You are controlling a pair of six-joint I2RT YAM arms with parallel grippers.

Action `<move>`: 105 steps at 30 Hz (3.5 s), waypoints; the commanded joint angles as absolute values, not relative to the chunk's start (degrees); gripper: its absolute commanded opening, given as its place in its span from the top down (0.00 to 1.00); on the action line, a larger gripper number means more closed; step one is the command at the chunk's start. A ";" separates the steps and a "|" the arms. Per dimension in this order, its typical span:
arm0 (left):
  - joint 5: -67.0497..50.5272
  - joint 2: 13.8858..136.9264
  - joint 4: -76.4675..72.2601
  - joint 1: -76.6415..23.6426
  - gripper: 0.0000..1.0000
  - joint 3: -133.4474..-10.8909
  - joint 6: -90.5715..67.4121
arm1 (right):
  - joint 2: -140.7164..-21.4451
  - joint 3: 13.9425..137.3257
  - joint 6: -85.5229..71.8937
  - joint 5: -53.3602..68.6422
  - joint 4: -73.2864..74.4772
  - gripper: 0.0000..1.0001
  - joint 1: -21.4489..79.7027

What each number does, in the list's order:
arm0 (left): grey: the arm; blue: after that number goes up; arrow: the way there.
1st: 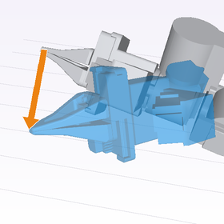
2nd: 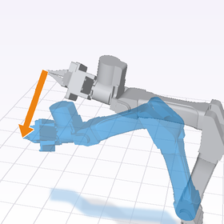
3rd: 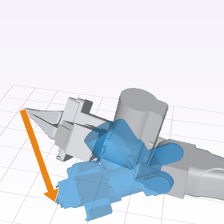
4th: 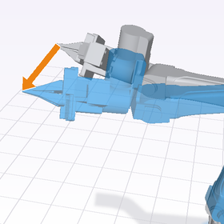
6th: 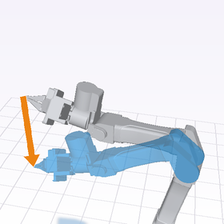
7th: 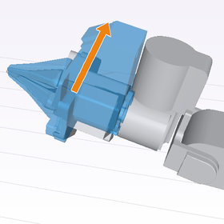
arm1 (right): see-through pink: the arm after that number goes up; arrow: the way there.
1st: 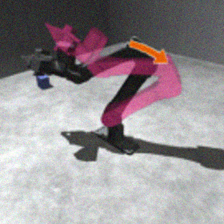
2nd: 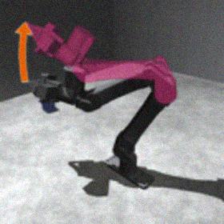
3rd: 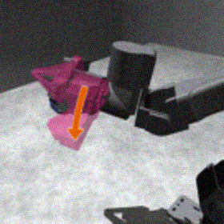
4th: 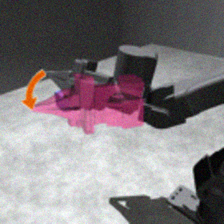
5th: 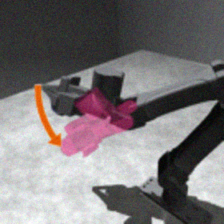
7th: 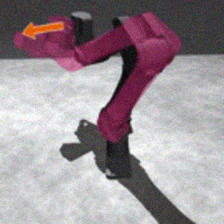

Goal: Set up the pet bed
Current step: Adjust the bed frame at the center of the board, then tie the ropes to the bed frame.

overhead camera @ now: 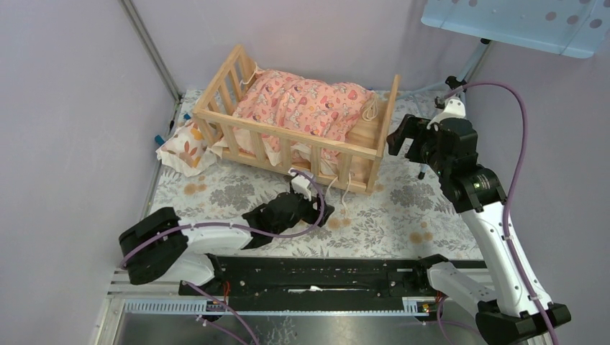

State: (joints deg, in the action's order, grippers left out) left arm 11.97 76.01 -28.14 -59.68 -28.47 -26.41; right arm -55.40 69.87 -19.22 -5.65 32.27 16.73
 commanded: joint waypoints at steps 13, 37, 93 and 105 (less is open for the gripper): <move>21.20 94.15 -53.18 -59.41 0.45 -33.26 -27.39 | -49.86 66.03 -20.11 -5.07 31.08 0.08 16.79; 8.90 77.73 -31.03 -61.67 1.00 -26.85 -32.58 | -27.05 44.10 -25.99 2.16 25.74 0.24 16.79; 16.05 61.35 -9.02 -71.19 1.00 -24.67 -40.79 | -95.31 6.79 -27.04 -26.88 -98.11 0.42 47.72; 16.44 61.98 -10.00 -71.10 1.00 -24.43 -40.48 | -100.90 13.33 -25.30 -28.03 -98.09 0.44 47.72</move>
